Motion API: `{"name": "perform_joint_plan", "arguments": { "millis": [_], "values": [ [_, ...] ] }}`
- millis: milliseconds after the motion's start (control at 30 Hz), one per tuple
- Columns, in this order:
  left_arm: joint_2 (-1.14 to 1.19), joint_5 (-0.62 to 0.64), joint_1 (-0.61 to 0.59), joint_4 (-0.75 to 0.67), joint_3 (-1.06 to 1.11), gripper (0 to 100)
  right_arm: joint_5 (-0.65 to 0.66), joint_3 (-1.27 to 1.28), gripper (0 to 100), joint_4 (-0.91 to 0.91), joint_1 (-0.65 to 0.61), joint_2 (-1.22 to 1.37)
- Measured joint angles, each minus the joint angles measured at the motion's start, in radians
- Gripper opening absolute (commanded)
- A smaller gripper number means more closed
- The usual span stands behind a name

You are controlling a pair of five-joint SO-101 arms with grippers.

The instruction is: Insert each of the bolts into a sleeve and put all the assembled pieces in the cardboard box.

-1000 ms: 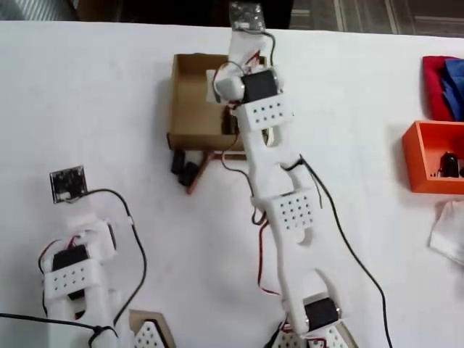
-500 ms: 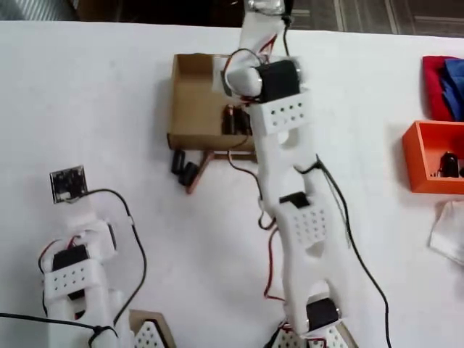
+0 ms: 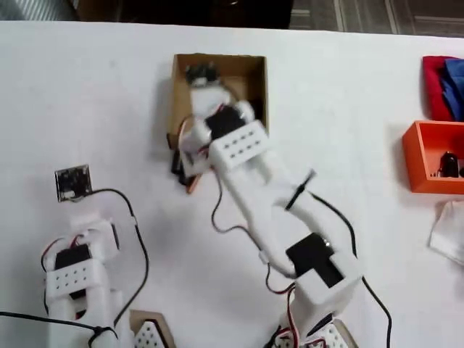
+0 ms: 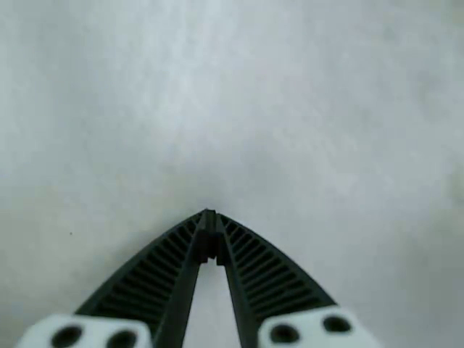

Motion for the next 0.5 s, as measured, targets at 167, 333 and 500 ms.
{"name": "perform_joint_plan", "arguments": {
  "millis": [167,333,500],
  "values": [
    [0.0,-0.015,0.0,0.0,0.0,3,0.0,0.106,16.1,-0.137,-0.051,-0.002],
    [0.0,-0.239,-0.167,0.003,-0.074,3,-0.135,0.149,16.1,-0.242,-0.063,-0.002],
    [0.0,-0.267,-0.384,0.003,-0.149,8,-0.23,0.152,16.1,-0.327,-0.068,0.034]
  ]
}}
